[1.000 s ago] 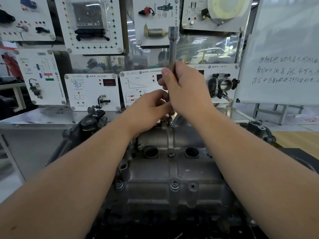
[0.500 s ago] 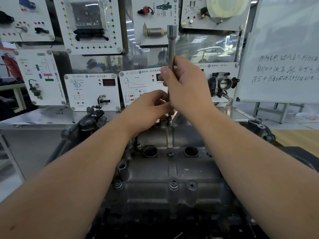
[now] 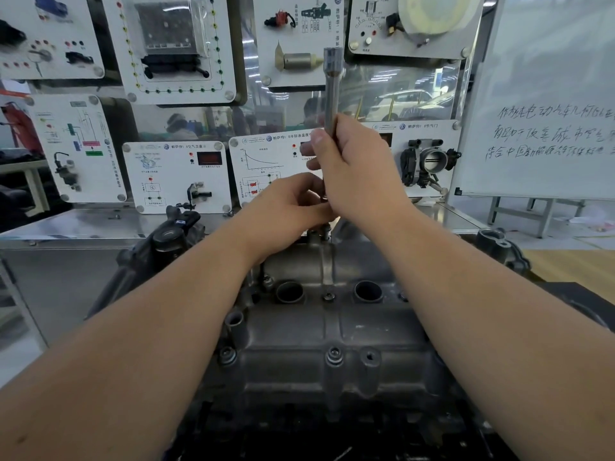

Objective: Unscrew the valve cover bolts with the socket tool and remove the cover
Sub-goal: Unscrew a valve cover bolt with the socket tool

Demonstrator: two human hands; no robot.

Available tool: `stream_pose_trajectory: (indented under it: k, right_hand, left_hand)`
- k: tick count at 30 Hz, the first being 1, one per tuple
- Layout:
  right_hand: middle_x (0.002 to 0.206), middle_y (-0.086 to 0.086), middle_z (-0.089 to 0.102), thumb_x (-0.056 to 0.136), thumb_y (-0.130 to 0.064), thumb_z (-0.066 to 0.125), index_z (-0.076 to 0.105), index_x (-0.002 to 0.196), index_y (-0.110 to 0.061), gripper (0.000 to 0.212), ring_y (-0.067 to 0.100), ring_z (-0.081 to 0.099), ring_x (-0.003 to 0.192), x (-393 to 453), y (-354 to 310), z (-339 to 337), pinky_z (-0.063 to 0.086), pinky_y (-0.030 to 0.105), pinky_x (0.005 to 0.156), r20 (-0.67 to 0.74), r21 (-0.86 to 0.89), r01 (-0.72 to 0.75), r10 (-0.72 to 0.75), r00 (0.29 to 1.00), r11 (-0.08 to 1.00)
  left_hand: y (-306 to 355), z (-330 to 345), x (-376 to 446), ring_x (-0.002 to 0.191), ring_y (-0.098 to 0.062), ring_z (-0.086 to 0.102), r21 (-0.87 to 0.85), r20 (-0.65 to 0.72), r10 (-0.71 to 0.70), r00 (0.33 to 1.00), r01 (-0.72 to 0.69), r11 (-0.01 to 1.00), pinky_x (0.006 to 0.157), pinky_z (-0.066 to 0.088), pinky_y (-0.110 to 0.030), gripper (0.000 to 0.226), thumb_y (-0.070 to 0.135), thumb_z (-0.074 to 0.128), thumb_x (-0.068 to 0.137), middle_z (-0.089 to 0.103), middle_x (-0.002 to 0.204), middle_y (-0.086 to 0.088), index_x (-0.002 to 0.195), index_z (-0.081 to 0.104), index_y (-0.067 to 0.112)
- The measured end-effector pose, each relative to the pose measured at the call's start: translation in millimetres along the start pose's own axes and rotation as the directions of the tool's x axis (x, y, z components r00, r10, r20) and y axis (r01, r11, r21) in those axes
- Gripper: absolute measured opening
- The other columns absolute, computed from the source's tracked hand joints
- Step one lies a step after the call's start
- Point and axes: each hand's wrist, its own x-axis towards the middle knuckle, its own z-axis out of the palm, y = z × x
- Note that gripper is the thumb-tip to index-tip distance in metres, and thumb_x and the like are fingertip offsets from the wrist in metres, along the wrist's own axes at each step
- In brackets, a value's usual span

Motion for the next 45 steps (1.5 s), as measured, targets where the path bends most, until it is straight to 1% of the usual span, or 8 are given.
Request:
stream_pose_trajectory:
  k: [4, 7, 10, 18, 29, 37, 41, 45]
  right_hand:
    - [0.096, 0.003, 0.072, 0.106, -0.027, 0.043, 0.059, 0.111, -0.011, 0.023, 0.021, 0.07, 0.09, 0, -1, 1, 0.058, 0.047, 0.081, 0.029, 0.049, -0.026, 0.024, 0.999, 0.998]
    - [0.093, -0.005, 0.071, 0.104, -0.026, 0.05, 0.058, 0.124, -0.018, 0.023, 0.013, 0.069, 0.088, -2, -1, -1, 0.057, 0.035, 0.077, 0.023, 0.051, 0.026, -0.027, 0.999, 0.998]
    - [0.075, -0.009, 0.067, 0.1, -0.029, 0.06, 0.066, 0.106, -0.02, 0.013, 0.005, 0.063, 0.071, -1, 1, -1, 0.048, 0.024, 0.065, -0.01, -0.064, 0.062, -0.063, 0.998, 0.996]
    - [0.086, 0.005, 0.073, 0.103, -0.026, 0.054, 0.064, 0.093, -0.008, 0.023, 0.024, 0.072, 0.083, 1, 2, -2, 0.058, 0.048, 0.071, -0.019, -0.059, 0.016, -0.017, 1.0, 0.998]
    - [0.083, 0.007, 0.072, 0.102, -0.027, 0.056, 0.066, 0.099, -0.009, 0.02, 0.026, 0.072, 0.08, -1, 0, -2, 0.058, 0.05, 0.066, -0.118, 0.023, 0.065, -0.062, 0.991, 0.998]
    - [0.084, 0.009, 0.073, 0.104, -0.029, 0.053, 0.063, 0.097, -0.005, 0.028, 0.026, 0.071, 0.078, -9, -5, 1, 0.056, 0.049, 0.068, -0.169, 0.047, 0.012, -0.004, 0.986, 0.999]
    - [0.085, 0.011, 0.072, 0.105, -0.031, 0.052, 0.061, 0.097, -0.004, 0.03, 0.026, 0.071, 0.08, -10, -11, -3, 0.056, 0.048, 0.071, -0.132, 0.029, -0.025, 0.029, 0.991, 0.999]
    - [0.083, 0.009, 0.071, 0.104, -0.03, 0.054, 0.062, 0.094, -0.009, 0.024, 0.026, 0.071, 0.083, -7, -26, -18, 0.056, 0.049, 0.072, -0.146, 0.004, -0.016, 0.016, 0.989, 1.0]
  left_hand:
    - [0, 0, -1, 0.076, -0.021, 0.052, 0.003, 0.016, 0.029, 0.999, -0.029, 1.0, 0.072, 0.039, -0.036, 0.005, 0.015, 0.069, 0.094, 0.068, 0.091, -0.024, 0.097, 0.068, 0.019]
    - [-1, -1, 0, 0.076, -0.023, 0.054, 0.016, -0.008, 0.016, 1.0, -0.016, 1.0, 0.072, 0.042, -0.039, 0.015, 0.013, 0.07, 0.094, 0.068, 0.099, -0.029, 0.106, 0.066, 0.004]
    - [-2, -1, 2, 0.078, -0.023, 0.059, 0.034, -0.026, 0.014, 1.0, -0.013, 0.999, 0.072, 0.045, -0.039, 0.022, 0.015, 0.073, 0.092, 0.069, 0.099, -0.024, 0.109, 0.065, 0.003]
    - [-4, 0, 3, 0.083, -0.021, 0.068, 0.115, 0.035, -0.093, 0.995, 0.088, 0.989, 0.091, 0.054, -0.051, 0.032, 0.022, 0.083, 0.077, 0.076, 0.09, -0.01, 0.106, 0.071, 0.013]
    - [-7, 2, 7, 0.07, -0.011, 0.061, 0.204, 0.08, -0.124, 0.989, 0.106, 0.973, 0.074, 0.049, -0.034, 0.005, 0.023, 0.073, 0.079, 0.076, 0.081, -0.004, 0.08, 0.079, 0.022]
    - [-5, 3, 4, 0.062, -0.005, 0.056, 0.272, 0.032, -0.069, 0.997, 0.057, 0.96, 0.061, 0.044, -0.022, 0.014, 0.022, 0.072, 0.089, 0.075, 0.082, -0.011, 0.089, 0.077, 0.009]
    - [-1, 3, 2, 0.072, -0.015, 0.063, 0.301, 0.022, -0.061, 0.998, 0.052, 0.952, 0.072, 0.051, -0.037, 0.025, 0.031, 0.071, 0.092, 0.074, 0.086, -0.015, 0.09, 0.075, 0.007]
    - [10, 2, 2, 0.06, -0.003, 0.055, 0.414, -0.013, -0.025, 1.0, 0.028, 0.91, 0.056, 0.039, -0.02, 0.025, 0.04, 0.068, 0.096, 0.068, 0.071, 0.003, 0.081, 0.071, 0.02]
